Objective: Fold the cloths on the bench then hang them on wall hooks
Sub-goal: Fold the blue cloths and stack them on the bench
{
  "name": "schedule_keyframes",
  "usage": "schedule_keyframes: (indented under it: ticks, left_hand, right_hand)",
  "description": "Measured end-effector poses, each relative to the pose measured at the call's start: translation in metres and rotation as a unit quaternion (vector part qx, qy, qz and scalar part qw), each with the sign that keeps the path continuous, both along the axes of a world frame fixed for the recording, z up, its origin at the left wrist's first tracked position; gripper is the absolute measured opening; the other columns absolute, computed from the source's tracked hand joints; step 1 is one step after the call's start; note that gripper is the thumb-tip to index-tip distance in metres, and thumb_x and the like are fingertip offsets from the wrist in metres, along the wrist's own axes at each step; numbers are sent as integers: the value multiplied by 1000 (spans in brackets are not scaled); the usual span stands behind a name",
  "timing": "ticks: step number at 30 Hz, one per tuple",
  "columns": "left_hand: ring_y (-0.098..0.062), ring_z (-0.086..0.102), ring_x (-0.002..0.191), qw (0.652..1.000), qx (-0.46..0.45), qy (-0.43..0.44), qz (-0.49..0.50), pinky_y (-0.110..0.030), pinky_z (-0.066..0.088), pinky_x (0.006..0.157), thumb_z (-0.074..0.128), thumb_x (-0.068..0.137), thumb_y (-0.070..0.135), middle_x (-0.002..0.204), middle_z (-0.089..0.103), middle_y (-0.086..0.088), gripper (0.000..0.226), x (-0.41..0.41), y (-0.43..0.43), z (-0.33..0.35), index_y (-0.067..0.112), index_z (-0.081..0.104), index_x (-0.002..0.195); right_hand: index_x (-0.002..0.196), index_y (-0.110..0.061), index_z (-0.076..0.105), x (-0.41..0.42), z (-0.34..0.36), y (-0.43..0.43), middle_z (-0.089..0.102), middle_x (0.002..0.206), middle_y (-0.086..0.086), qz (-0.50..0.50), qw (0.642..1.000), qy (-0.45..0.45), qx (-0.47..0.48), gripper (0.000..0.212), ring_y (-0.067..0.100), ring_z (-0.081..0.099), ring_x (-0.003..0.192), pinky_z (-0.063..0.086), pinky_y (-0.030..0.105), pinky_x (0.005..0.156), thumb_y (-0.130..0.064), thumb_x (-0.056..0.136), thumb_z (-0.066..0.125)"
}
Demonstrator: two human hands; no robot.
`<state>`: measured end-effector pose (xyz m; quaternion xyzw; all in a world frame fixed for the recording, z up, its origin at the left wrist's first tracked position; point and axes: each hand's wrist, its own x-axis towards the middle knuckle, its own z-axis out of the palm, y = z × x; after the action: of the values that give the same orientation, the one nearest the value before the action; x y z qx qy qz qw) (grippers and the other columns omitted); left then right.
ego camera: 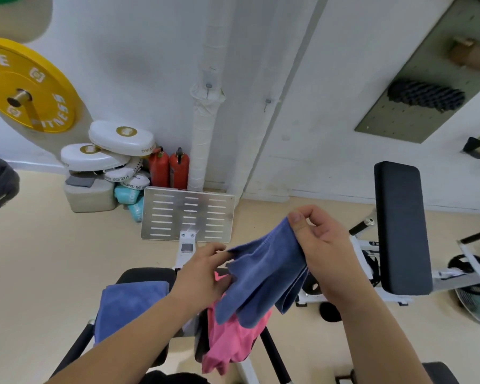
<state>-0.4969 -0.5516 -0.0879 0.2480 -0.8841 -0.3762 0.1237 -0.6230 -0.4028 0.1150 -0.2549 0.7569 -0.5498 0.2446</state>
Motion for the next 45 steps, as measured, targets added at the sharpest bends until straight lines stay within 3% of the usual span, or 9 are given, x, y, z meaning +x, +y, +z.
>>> schedule_keyframes:
  ticks: [4,12,15,19,27,32,38,42,45]
  left_hand:
    - [-3,53,92,998,-4,-37,-55,-24,47,77,60,88,35,97,54,24,4,-15,17,6,37,61,84]
    - [-7,57,65,998,40,-25,52,-21,43,59,64,81,22,68,60,14,20,7,30,7,35,55,68]
    - [-7,59,68,997,35,-11,68,-18,43,59,72,82,20,69,63,14,21,20,23,15,34,62,70]
    - [-8,65,70,993,61,31,100,-12,45,61,79,83,10,76,70,15,23,31,14,46,29,71,74]
    - [2,69,74,940,219,180,191,-8,52,71,73,88,-5,85,81,4,23,31,5,126,16,81,89]
    - [-11,69,73,923,275,146,227,-22,55,77,84,80,4,83,78,-10,36,43,-12,138,24,77,108]
    - [-17,67,72,924,304,116,201,-26,58,70,83,80,5,84,75,-21,7,52,-9,131,4,78,85]
    - [-19,69,74,885,404,136,187,-33,62,76,97,54,43,79,72,-12,48,55,-15,126,10,75,80]
    - [-24,65,72,870,417,132,228,-39,60,70,89,74,33,77,69,-12,33,47,-13,125,8,71,84]
  right_hand:
    - [97,-4,64,-10,4,15,68,65,3,30,999,-15,-17,21,12,66,62,52,20,58,-23,103,58]
    - [84,-24,65,-49,-20,51,60,58,-11,-63,997,51,0,20,4,55,57,43,26,63,-27,103,60]
    - [85,-26,65,-64,-40,62,59,58,-14,-133,989,59,4,20,6,55,60,45,30,66,-28,104,58]
    - [90,-26,67,-83,-61,74,70,83,-3,-199,979,48,4,16,19,63,85,49,34,76,-29,103,58]
    - [89,-26,68,-92,-71,78,67,84,-2,-236,971,3,-34,20,14,60,77,55,46,82,-26,105,57]
    - [91,-22,68,-87,-69,75,67,82,0,-203,978,41,-33,20,16,58,76,48,35,74,-26,106,55]
    - [86,-28,68,-85,-73,75,71,86,-6,-193,979,42,-41,25,11,62,82,49,30,76,-22,106,54]
    - [88,-25,75,-89,-86,78,72,78,-17,-196,980,-12,-25,21,16,62,83,52,42,82,-26,103,61]
    - [88,-24,77,-86,-95,73,77,87,-6,-182,982,-42,5,20,24,69,92,56,49,88,-30,101,63]
